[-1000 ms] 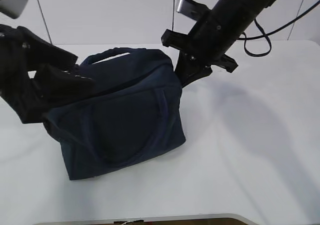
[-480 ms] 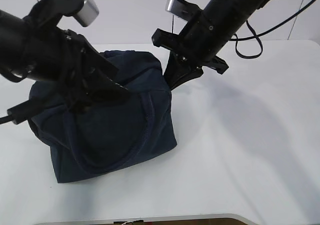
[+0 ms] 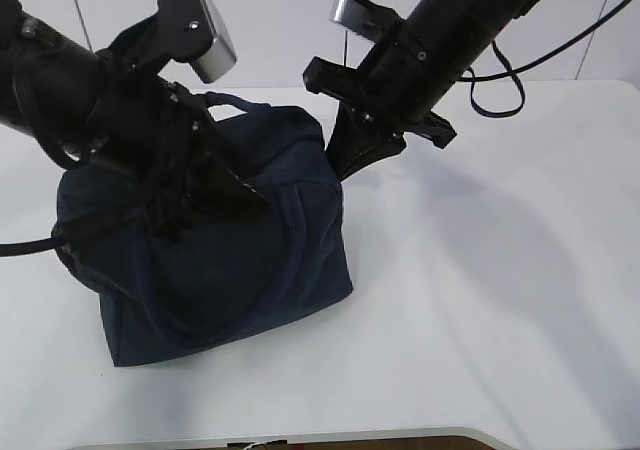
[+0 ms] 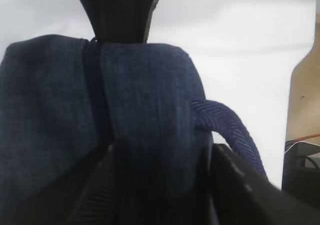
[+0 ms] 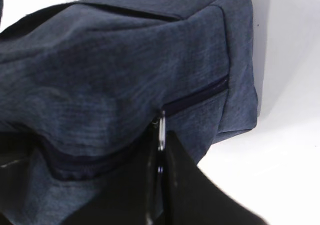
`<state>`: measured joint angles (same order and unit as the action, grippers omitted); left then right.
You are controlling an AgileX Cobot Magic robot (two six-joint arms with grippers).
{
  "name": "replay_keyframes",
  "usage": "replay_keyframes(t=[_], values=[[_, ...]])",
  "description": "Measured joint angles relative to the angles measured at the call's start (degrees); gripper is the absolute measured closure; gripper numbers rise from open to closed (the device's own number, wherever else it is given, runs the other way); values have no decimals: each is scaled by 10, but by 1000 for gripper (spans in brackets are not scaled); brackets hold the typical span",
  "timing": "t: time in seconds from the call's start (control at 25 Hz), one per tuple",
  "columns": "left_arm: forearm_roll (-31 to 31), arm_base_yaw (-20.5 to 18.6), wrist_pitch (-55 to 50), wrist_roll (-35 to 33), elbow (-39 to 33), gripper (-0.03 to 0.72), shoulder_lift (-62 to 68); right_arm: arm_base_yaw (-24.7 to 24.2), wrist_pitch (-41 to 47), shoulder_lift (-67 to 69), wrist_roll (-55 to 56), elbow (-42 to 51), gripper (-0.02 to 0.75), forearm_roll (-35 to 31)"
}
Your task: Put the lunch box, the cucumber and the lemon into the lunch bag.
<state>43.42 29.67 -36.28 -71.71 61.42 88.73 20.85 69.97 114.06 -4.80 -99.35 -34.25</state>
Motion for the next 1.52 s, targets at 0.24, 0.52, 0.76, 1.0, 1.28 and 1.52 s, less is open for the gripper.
replay_keyframes(t=[0.24, 0.52, 0.76, 1.0, 1.28, 1.52], values=[[-45, 0, 7, 0, 0, 671, 0, 0, 0, 0, -1, 0, 733, -2], [-66, 0, 10, 0, 0, 694, 0, 0, 0, 0, 22, 0, 733, 23], [-117, 0, 16, 30, 1, 696, 0, -13, 0, -6, 30, 0, 733, 45], [-124, 0, 18, 34, 1, 697, 0, -19, 0, -6, 31, 0, 733, 61], [-124, 0, 18, 35, 1, 697, 0, -19, 0, 19, 31, 0, 733, 61], [-124, 0, 18, 39, 1, 697, 0, -20, 0, 43, 29, 0, 733, 62]])
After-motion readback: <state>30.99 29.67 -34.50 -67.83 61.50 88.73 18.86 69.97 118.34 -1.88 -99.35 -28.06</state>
